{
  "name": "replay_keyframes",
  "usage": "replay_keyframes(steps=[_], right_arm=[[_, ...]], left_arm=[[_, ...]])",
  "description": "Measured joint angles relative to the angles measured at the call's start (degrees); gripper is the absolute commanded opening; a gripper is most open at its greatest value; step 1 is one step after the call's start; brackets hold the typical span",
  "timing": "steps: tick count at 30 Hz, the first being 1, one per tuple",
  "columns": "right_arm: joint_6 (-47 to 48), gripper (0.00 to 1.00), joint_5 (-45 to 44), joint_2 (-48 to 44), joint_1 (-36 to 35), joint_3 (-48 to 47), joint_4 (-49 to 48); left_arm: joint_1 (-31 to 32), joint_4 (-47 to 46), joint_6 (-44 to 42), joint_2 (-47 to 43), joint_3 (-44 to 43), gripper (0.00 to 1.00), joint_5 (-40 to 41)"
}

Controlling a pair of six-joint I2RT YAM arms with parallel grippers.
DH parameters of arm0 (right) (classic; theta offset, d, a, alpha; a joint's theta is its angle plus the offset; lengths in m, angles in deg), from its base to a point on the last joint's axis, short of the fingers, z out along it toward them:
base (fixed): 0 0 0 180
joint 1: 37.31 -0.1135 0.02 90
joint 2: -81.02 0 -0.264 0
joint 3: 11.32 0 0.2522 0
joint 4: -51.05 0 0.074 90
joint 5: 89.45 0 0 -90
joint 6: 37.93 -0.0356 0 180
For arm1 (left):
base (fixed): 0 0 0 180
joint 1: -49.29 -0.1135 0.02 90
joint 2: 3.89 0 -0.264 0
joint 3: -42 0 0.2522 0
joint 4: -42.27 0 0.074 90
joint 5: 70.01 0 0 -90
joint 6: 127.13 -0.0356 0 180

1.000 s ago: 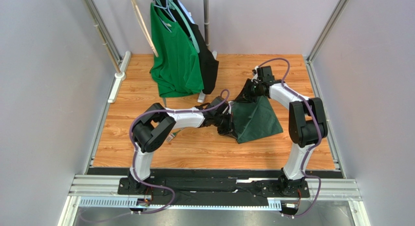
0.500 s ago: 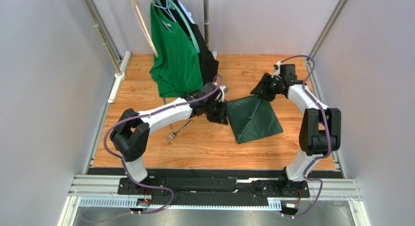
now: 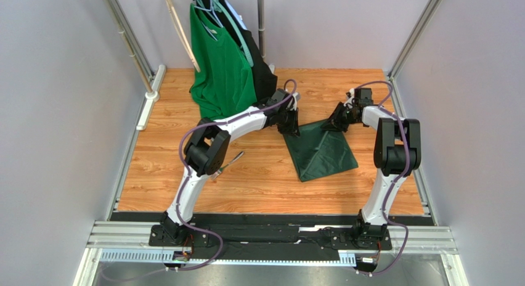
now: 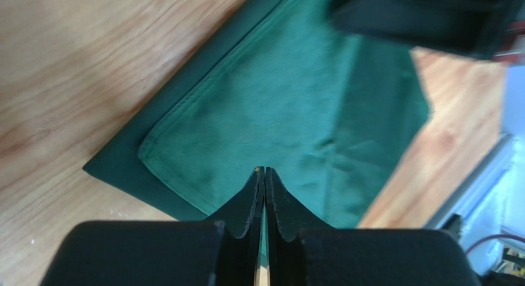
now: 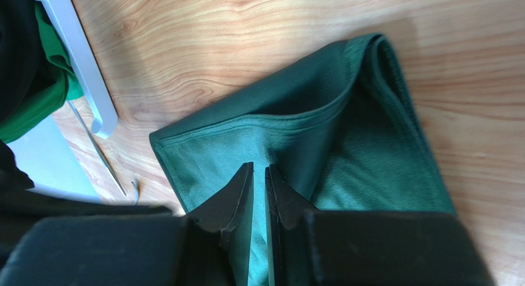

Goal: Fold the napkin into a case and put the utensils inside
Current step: Smooth out the upper triangle-folded napkin at the center of the board.

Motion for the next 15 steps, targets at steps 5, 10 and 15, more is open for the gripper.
replay_keyframes(steps=[5, 10, 15], right_arm=[[0.02, 0.19, 1.62, 0.37, 1.36, -0.55, -0.72], [0.11, 0.25, 2.89, 0.68, 2.49, -0.92, -1.66], [0.28, 0.3, 3.67, 2.49, 3.1, -2.32, -2.03]], left_arm=[[-0.5, 1.27, -0.37, 3.32, -0.07, 0.07, 0.61], [-1.7, 1.25, -0.24, 3.45, 0.11, 0.06, 1.51], [-2.51, -0.76, 0.17, 2.34, 3.06, 0.06, 1.79]])
